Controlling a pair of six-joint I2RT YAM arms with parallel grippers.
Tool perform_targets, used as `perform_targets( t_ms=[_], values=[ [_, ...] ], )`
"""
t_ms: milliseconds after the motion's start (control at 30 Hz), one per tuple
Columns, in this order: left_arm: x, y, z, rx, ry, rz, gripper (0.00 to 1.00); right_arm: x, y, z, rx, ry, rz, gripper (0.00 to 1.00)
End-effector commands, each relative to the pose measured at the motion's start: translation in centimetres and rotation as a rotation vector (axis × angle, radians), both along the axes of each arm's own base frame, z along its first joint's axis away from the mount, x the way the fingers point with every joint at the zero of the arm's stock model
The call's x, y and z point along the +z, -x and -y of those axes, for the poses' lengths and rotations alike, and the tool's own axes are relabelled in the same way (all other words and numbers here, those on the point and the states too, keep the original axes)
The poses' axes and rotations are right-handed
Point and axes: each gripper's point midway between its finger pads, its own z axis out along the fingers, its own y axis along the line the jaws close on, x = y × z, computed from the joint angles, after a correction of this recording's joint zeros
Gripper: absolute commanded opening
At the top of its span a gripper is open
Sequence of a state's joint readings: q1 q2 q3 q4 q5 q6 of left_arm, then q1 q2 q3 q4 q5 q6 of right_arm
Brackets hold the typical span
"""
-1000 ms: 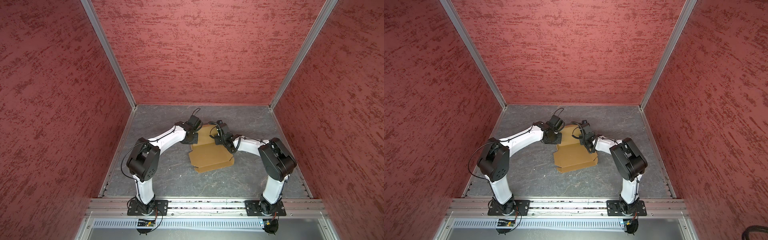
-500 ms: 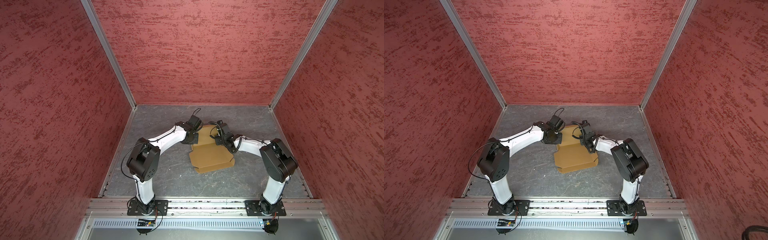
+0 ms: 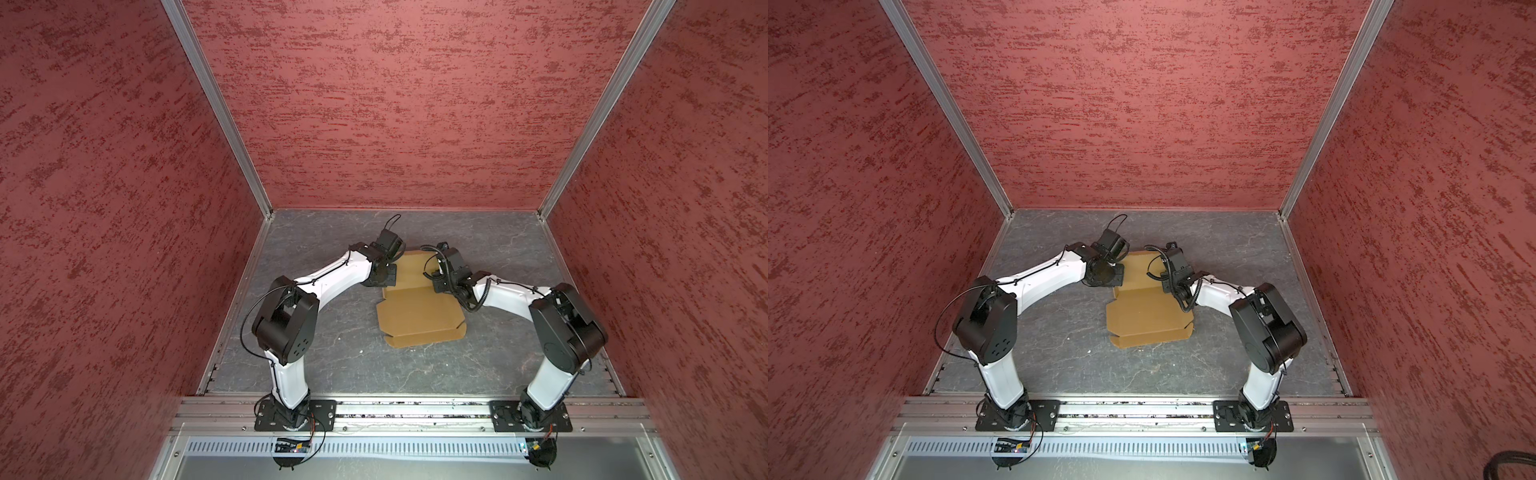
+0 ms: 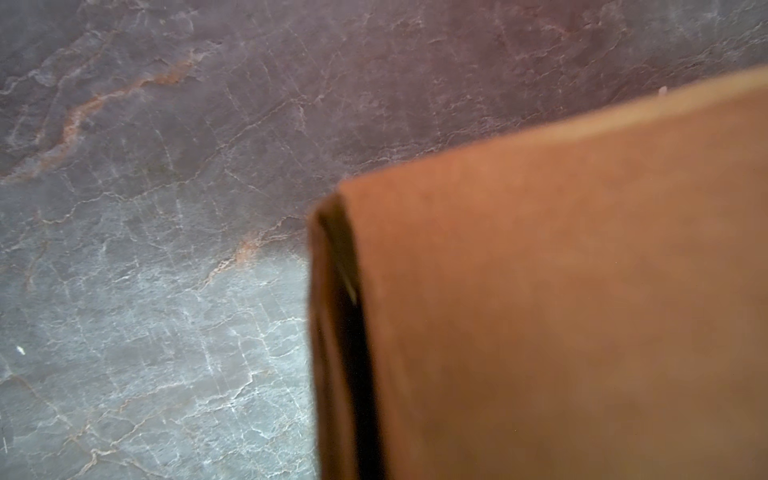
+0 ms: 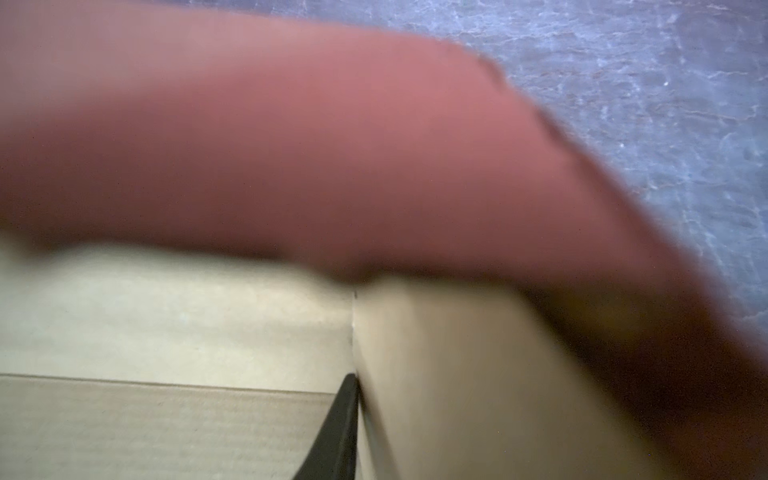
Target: Fold the paper box
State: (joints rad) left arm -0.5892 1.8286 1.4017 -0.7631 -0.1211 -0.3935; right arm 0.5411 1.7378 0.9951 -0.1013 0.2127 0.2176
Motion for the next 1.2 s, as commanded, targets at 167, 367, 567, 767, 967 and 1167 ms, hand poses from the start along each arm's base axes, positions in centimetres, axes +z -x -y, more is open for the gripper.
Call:
perform_targets(
  t_ms=[167,367,567,767,967,1167],
  values=[
    [1.6,-0.5,0.3,-0.006,0.037,0.049,0.05,3.1,-0.9,0.2,-0.045,-0.118,0.114,0.26],
    [1.4,-0.4,0.4,-0.013,0.039,0.041,0.05,5.0,-1.9,0.8,-0.09,-0.147,0.218,0.26],
    [1.3,0.0,0.7,-0.019,0.049,0.034,0.04,5.4,-2.8,1.0,-0.115,-0.144,0.251,0.2],
    [1.5,0.3,1.1,-0.029,0.061,0.03,0.04,4.6,-3.3,1.0,-0.116,-0.106,0.232,0.03],
    [1.7,0.7,2.3,-0.042,0.089,0.025,0.05,3.7,-4.1,0.7,-0.091,-0.043,0.2,0.0],
    [1.5,0.8,3.4,-0.049,0.111,0.012,0.05,3.1,-4.9,0.0,-0.07,-0.027,0.177,0.0]
  ],
)
